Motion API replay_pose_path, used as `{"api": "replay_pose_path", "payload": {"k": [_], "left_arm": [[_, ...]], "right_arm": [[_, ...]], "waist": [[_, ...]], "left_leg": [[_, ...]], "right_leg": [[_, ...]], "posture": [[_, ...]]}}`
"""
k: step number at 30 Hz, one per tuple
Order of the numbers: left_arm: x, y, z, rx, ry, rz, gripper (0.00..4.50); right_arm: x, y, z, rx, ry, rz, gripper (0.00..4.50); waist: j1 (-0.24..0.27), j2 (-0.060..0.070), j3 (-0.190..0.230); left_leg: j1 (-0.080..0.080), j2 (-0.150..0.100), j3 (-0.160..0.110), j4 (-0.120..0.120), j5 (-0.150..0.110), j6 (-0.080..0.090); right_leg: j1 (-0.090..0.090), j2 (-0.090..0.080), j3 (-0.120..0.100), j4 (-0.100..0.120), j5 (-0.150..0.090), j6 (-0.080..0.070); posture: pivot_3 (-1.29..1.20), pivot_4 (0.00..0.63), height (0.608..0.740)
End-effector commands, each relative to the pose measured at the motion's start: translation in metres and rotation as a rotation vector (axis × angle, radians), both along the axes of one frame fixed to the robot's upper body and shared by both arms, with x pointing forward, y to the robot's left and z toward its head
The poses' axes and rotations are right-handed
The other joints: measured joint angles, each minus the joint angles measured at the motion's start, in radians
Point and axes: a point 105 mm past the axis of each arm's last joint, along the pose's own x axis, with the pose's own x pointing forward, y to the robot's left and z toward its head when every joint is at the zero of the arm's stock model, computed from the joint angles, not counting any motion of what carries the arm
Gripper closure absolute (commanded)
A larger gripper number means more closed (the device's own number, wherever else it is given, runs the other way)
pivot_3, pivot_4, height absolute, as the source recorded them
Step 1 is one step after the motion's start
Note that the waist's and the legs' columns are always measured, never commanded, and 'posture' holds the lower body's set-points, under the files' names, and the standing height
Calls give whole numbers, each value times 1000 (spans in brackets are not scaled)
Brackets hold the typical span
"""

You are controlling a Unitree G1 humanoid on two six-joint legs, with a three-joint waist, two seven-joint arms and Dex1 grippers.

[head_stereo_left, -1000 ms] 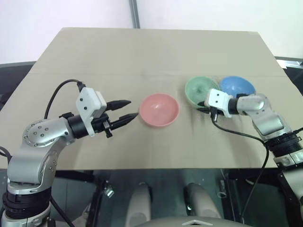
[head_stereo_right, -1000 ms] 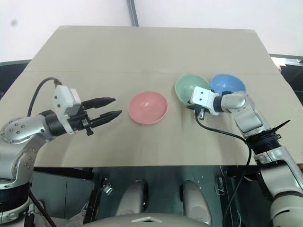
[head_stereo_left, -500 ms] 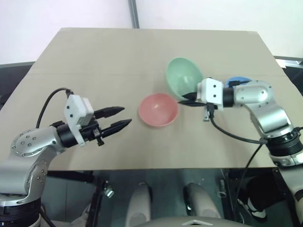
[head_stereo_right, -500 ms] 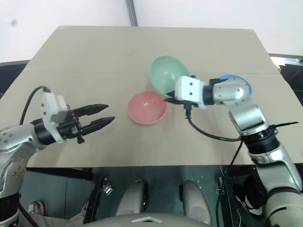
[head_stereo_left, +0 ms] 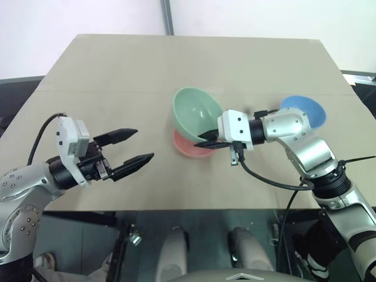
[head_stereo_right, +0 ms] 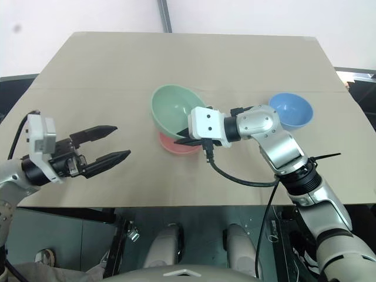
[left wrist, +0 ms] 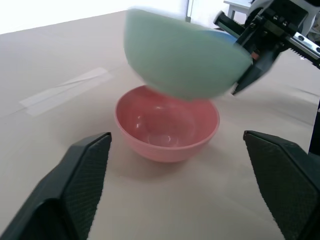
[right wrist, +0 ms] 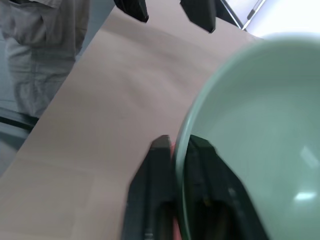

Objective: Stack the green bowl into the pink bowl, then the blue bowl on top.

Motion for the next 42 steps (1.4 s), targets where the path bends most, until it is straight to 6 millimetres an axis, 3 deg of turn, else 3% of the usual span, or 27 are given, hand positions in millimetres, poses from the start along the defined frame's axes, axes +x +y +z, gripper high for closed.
{"api": "replay_pose_path", "payload": {"k": [1, 2, 6, 8, 9, 11, 13, 15, 20, 24, 28, 29, 31, 32, 33, 35, 40, 42], "left_arm": [[-4, -4, 12, 13, -49, -18, 0], [-4, -4, 12, 13, -49, -22, 0], [-7, -7, 12, 16, -41, -48, 0], [-8, -12, 13, 20, -35, -83, 0], [-7, -14, 14, 22, -41, -96, 0], [-6, -17, 17, 23, -50, -110, 0], [-4, -24, 19, 21, -60, -138, 0], [-2, -29, 20, 15, -64, -162, 0], [6, -31, 18, 21, -50, -176, 0], [7, -33, 14, 51, -43, -194, 0], [7, -33, 16, 45, -46, -191, 0], [6, -33, 16, 47, -46, -188, 0], [6, -31, 16, 47, -47, -179, 0], [6, -31, 16, 47, -47, -176, 0], [5, -30, 16, 46, -46, -172, 0], [5, -29, 15, 44, -45, -162, 0], [3, -19, 5, 55, -15, -118, 0], [2, -17, 1, 63, -7, -112, 0]], "right_arm": [[1, 3, 11, 25, -54, -9, 2220], [2, 1, 14, 33, -59, -18, 1906], [1, -13, 40, 147, -15, -78, 1906], [23, -50, 57, 210, -9, -287, 1906], [39, -74, 60, 215, -25, -427, 1906], [55, -106, 58, 199, -50, -594, 1906], [72, -151, 41, 99, -74, -784, 1906], [78, -182, 24, 55, -30, -897, 1906], [90, -203, -17, 10, 106, -999, 1906], [108, -216, -40, -37, 119, -1100, 1906], [115, -220, -48, -46, 136, -1124, 1906], [115, -219, -48, -42, 144, -1113, 2412], [115, -216, -42, -28, 131, -1091, 2593], [115, -213, -36, -19, 109, -1078, 3275], [113, -209, -30, -11, 80, -1051, 3604], [102, -186, -14, 28, 32, -912, 4454], [39, -88, 30, 172, 50, -455, 4454], [28, -75, 34, 191, 83, -408, 4454]], "waist": [[0, 0, 0], [0, 0, 0], [0, 0, 0], [5, 0, 0], [8, 0, 0], [17, 0, 0], [26, -1, 0], [25, -1, 0], [-9, 2, 1], [-20, 2, 1], [-20, 2, 2], [-20, 2, 2], [-19, 2, 2], [-19, 2, 2], [-19, 2, 2], [-20, 3, 2], [-29, 4, 3], [-25, 4, 2]], "left_leg": [[0, 0, 0, 0, 0, 0], [0, 0, 0, 0, 0, 0], [-1, 0, 0, 0, 0, 0], [-1, 0, 0, 0, 0, 0], [-1, 0, 0, 0, 0, 0], [-1, -1, 0, 0, 0, 0], [-1, -1, 1, 0, 0, 0], [-1, 0, 1, -1, 0, 0], [-1, 0, 3, -2, 0, 0], [0, 0, 3, -2, 0, 0], [-1, 0, 3, -2, 0, 0], [-1, 0, 3, -2, 0, 0], [-1, 0, 3, -3, 0, 0], [-1, 0, 3, -3, 0, 0], [-1, 0, 3, -3, 0, 0], [-1, 0, 3, -3, 0, 0], [0, 0, 3, -5, 0, 0], [0, 0, 2, -6, 0, 0]], "right_leg": [[0, 0, 0, 0, 0, 0], [0, 0, 0, 0, 0, 0], [-1, 0, 0, 0, 0, 0], [-1, 0, 0, 0, 0, 0], [-1, 0, 0, -1, 0, 0], [-1, -1, 0, -1, 0, 0], [-1, -1, 0, -2, 0, 0], [-1, 0, 0, -2, 0, 0], [-2, 0, 4, -2, 0, 0], [-2, 0, 4, -2, 0, 0], [-3, 0, 4, -2, 0, 0], [-3, 0, 4, -2, 0, 0], [-3, 0, 4, -2, 0, 0], [-3, 0, 4, -2, 0, 0], [-3, 0, 4, -2, 0, 0], [-3, 0, 4, -2, 0, 0], [-3, 1, 4, -2, 0, 0], [-3, 1, 3, -2, 0, 0]], "posture": [[0, 150, 740], [0, 150, 740], [0, 150, 740], [0, 150, 740], [0, 150, 740], [0, 150, 740], [0, 150, 740], [0, 150, 740], [0, 150, 740], [0, 150, 740], [0, 150, 740], [0, 150, 740], [0, 150, 740], [0, 150, 740], [0, 150, 740], [0, 150, 740], [0, 150, 740], [0, 150, 740]]}}
